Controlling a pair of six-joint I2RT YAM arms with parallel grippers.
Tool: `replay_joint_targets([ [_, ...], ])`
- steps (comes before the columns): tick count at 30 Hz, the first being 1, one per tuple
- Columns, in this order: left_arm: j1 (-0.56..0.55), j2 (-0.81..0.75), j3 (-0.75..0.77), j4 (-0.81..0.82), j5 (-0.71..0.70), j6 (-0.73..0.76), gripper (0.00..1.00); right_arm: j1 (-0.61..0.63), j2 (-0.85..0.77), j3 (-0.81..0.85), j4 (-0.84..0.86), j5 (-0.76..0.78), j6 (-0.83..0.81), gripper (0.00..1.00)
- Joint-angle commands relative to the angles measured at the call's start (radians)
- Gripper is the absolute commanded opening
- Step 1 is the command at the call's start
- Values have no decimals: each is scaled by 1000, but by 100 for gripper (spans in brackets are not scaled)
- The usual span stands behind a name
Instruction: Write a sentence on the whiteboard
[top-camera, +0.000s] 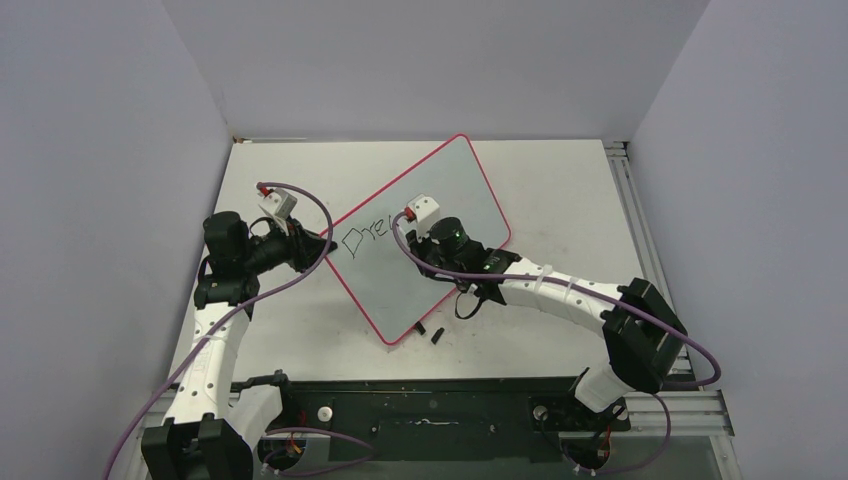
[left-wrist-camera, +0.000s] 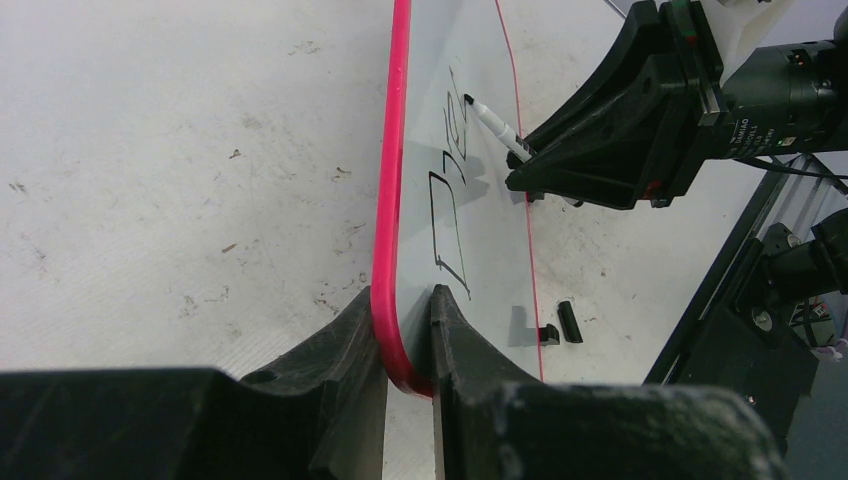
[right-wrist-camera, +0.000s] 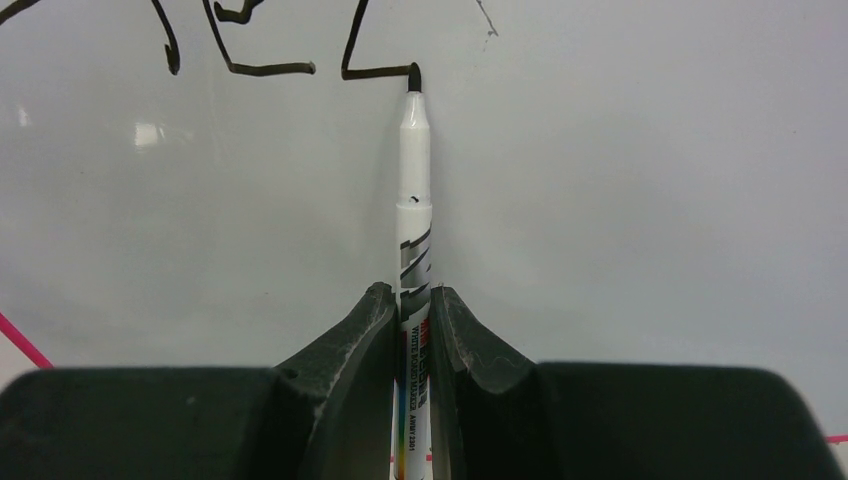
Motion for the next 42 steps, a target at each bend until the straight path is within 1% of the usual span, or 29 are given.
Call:
replay_joint_targets([
  [1, -15, -5, 6, -46, -41, 131, 0, -6, -4, 65, 9, 37, -2, 5],
  [11, -14, -5, 8, -46, -41, 132, 0, -6, 56, 137, -38, 10, -23, 5],
  [15, -14, -4, 8, -45, -40, 132, 0, -6, 64, 141, -42, 8, -25, 5],
  [32, -14, -9, 6, -45, -41, 130, 0, -6, 14, 41, -46, 18, 12, 5],
  [42, -14, -8, 6, -45, -44, 130, 0, -19, 12, 46, -62, 74, 27, 5],
])
